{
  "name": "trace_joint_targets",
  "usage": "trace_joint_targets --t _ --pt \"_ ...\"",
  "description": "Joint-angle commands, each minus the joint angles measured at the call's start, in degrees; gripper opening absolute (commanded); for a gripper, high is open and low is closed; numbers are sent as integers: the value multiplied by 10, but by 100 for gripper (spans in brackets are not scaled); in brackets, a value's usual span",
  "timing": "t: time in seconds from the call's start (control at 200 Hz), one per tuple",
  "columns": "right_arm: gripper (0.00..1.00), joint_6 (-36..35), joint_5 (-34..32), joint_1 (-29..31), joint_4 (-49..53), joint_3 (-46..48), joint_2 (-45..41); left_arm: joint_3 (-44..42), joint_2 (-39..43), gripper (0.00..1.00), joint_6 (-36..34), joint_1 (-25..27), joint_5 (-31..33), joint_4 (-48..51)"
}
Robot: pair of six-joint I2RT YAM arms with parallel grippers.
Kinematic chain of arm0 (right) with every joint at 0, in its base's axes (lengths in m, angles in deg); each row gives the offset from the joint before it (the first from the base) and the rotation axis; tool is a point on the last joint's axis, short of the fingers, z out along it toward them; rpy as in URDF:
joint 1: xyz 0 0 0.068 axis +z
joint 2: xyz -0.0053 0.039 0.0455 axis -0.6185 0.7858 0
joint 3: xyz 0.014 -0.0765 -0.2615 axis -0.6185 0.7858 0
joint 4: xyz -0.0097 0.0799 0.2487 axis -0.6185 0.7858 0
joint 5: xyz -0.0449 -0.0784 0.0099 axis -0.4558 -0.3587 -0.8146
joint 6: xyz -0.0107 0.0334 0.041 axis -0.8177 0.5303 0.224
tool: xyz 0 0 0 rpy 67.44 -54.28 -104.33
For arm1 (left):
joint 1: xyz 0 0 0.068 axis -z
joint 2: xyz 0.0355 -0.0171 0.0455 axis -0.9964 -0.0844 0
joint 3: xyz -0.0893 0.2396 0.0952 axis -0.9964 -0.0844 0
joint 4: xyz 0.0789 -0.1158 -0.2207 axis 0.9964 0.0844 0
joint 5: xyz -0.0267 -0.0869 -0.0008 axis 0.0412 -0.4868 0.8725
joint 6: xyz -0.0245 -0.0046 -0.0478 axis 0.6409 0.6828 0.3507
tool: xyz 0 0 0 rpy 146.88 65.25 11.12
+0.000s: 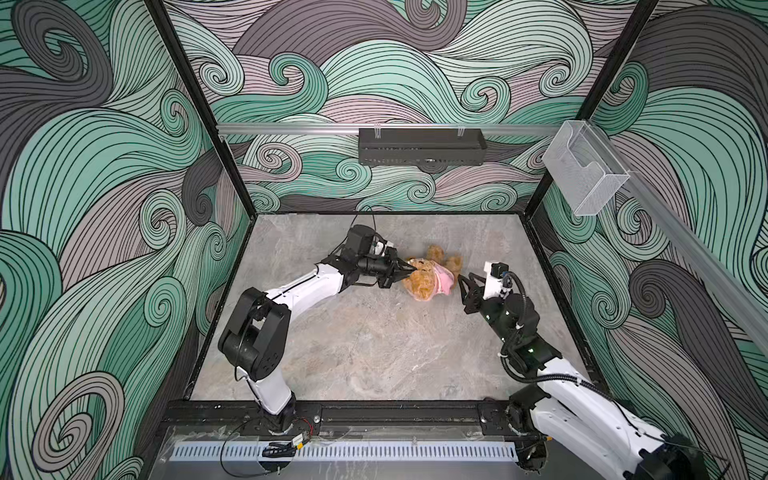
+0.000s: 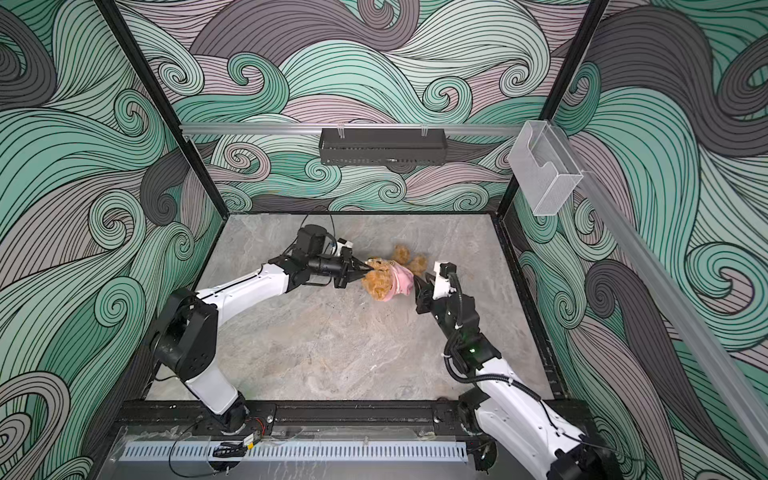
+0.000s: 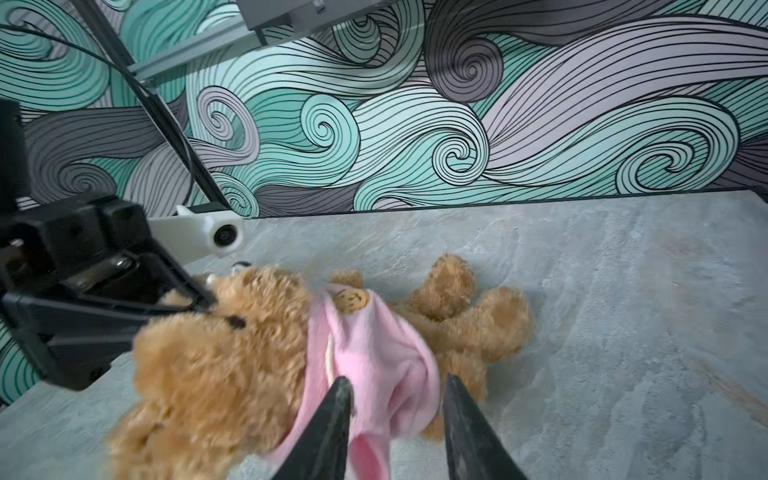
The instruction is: Dress the teddy bear
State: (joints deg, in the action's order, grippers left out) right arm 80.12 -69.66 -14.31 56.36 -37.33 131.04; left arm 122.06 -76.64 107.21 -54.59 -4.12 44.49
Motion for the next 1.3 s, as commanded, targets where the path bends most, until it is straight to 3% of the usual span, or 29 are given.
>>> trace_joint_targets --t 0.0,0.18,0.305,0.365,0.42,0.64,0.82,0.89,1.051,1.296 --pt "39 -13 47 -23 51 -40 78 22 -12 3 -160 -10 -8 88" --pt "32 36 109 -42 31 -113 277 -4 -53 27 -259 -26 25 89" --pt "27 81 132 -39 -25 -93 349 -76 -38 43 -210 -43 37 -24" --pt "25 92 138 -36 -42 -76 359 -107 -25 59 -183 -45 46 -59" --pt "23 96 135 -28 -49 -66 362 -127 -19 66 -167 -43 50 -84" --pt "23 105 121 -4 -56 -45 361 -155 -41 76 -110 -27 45 -188" --pt "22 105 124 -2 -56 -48 367 -157 -45 93 -113 -20 50 -217" --pt "22 104 124 -3 -55 -51 369 -139 -50 98 -143 -15 51 -183" --pt "21 98 126 -3 -50 -59 376 -60 -69 99 -270 -2 108 -13" --pt "20 89 123 -3 -44 -65 382 -4 -121 99 -286 -8 102 -1"
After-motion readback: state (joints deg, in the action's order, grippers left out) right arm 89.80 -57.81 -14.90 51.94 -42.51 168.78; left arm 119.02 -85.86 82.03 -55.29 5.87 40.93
